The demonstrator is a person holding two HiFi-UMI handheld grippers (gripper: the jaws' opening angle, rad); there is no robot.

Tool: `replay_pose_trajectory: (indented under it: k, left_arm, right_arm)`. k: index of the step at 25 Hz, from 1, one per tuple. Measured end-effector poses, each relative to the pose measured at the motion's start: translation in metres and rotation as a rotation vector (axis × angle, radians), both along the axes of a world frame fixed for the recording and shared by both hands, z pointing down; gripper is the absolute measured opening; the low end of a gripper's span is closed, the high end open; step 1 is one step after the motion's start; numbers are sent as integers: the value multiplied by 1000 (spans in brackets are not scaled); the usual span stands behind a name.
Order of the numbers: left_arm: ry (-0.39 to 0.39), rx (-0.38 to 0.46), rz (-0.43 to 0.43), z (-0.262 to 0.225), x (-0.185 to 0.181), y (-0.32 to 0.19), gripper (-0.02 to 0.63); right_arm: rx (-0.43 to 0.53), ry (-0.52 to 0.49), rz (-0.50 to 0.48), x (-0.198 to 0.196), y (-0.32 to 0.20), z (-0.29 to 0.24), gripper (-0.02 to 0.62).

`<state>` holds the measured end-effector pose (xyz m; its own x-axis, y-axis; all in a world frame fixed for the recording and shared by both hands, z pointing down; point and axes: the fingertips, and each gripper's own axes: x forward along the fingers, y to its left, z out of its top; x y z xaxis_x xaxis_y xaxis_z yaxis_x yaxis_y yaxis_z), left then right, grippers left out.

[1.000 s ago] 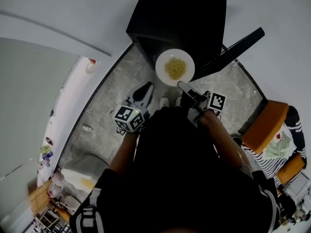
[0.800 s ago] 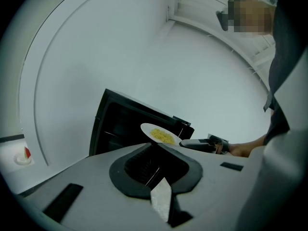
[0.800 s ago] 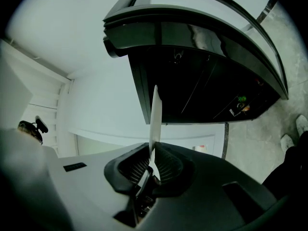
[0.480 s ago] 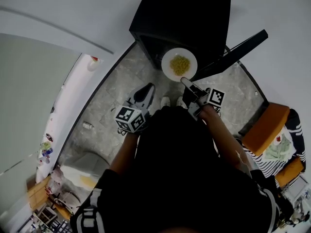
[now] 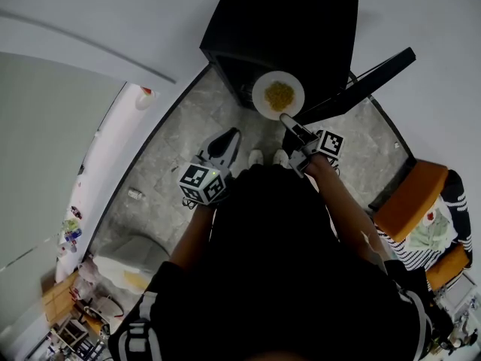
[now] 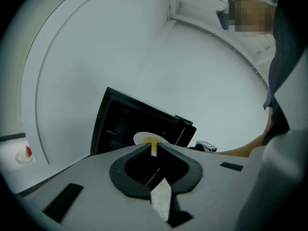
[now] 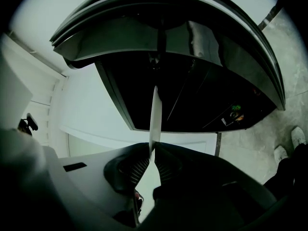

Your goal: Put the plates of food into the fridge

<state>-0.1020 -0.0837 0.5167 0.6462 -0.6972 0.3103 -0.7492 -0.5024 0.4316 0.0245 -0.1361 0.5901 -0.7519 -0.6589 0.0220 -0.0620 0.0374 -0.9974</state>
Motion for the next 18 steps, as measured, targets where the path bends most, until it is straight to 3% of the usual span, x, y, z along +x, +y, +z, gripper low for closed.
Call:
replay_pose_trajectory:
  k: [18]
  left_arm:
    - [-1, -11, -4, 2, 1, -6, 37]
  right_arm:
    - [-42, 2, 114, 14, -31, 25, 48]
